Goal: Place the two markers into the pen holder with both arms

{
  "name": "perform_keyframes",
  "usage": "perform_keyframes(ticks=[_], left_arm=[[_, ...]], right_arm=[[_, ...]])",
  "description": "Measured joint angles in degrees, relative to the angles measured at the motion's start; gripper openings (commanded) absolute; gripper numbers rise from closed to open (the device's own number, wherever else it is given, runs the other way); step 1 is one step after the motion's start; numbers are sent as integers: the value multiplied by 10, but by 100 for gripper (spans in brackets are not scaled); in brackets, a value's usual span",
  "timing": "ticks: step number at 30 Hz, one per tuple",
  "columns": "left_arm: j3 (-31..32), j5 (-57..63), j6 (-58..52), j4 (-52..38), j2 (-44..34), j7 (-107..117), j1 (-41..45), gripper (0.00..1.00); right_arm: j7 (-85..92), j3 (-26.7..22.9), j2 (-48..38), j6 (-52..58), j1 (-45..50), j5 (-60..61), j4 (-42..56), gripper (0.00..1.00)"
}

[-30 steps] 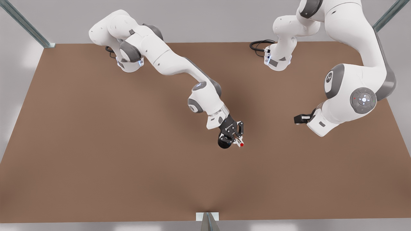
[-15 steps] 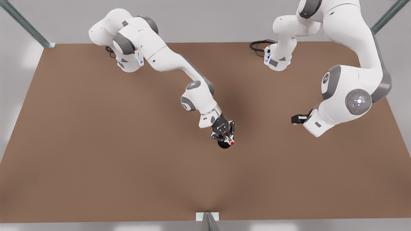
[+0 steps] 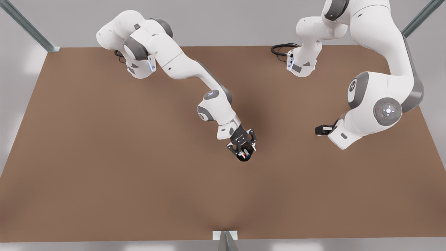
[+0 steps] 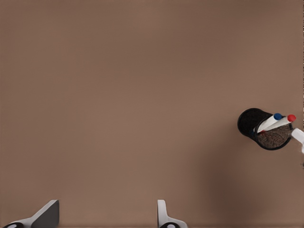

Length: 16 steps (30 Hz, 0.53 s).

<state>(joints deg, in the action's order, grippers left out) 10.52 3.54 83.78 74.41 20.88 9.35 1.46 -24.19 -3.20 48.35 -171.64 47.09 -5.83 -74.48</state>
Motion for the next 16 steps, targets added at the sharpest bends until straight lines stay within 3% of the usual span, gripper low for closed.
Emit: perform_keyframes(ticks=[4, 8, 10, 12, 16], left_arm=[[1, 1, 0, -2, -2, -1, 9, 100], [1, 3, 1, -5, -7, -2, 9, 100], [2, 4, 0, -6, -7, -3, 9, 100], [3, 5, 0, -6, -8, -3, 10, 100], [1, 5, -2, -6, -8, -3, 11, 100]], right_arm=[[5, 2, -206, 243, -130, 0, 49, 100], [40, -14, -404, 543, -362, 15, -13, 100], [58, -19, -373, 651, -400, 24, 33, 100], [75, -20, -322, 732, -382, 33, 88, 100], [103, -21, -296, 822, -368, 43, 106, 100]])
